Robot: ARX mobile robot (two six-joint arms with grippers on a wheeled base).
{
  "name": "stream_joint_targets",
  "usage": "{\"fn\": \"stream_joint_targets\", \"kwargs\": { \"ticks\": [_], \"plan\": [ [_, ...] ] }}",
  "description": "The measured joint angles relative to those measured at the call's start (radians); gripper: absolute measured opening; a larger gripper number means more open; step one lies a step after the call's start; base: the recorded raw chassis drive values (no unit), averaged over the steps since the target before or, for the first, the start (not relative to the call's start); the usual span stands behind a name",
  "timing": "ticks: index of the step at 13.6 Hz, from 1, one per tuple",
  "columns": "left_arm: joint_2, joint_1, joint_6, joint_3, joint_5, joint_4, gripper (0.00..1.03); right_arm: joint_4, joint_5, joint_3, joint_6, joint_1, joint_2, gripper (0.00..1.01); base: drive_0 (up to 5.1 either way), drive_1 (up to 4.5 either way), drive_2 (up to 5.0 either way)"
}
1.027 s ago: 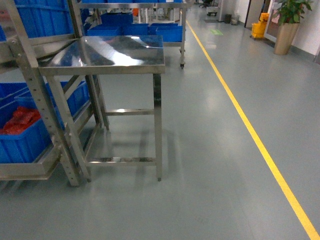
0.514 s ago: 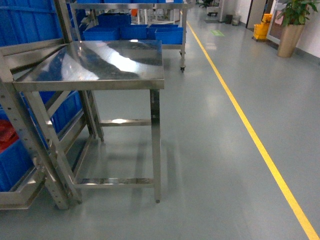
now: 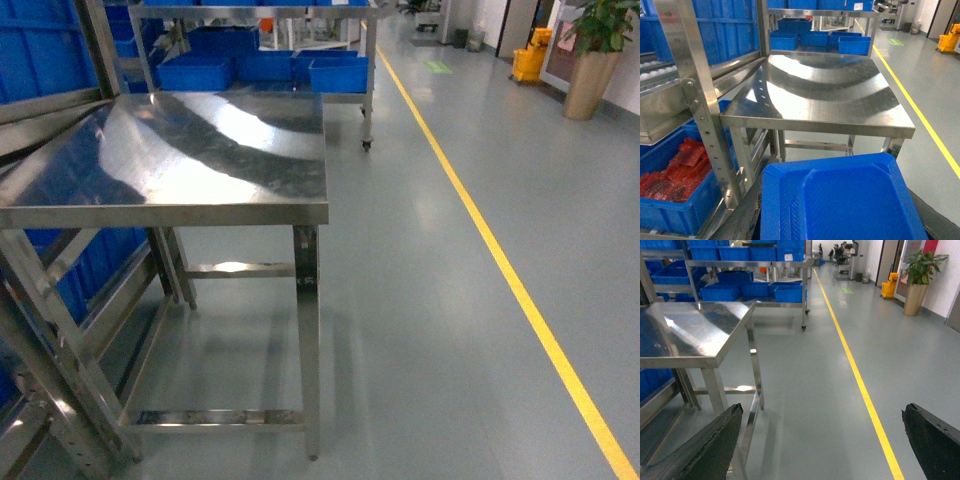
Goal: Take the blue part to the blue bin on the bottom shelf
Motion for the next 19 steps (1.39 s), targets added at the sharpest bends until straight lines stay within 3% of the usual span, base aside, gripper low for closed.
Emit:
{"fn": "stream_joint_targets", "kwargs": {
  "ticks": [3, 19],
  "plan": [
    [0.001, 0.000, 0.000, 0.000, 0.000, 0.000, 0.44, -0.002, 0.000, 0.000, 0.000, 0.000, 0.000, 0.98, 0.0, 0.00, 0.0],
    [0.000, 0.000, 0.000, -0.001, 0.000, 0.001, 0.44, -0.006, 0.000, 0.000, 0.000, 0.000, 0.000, 0.98, -4.9, 2.48, 2.4]
  ]
}}
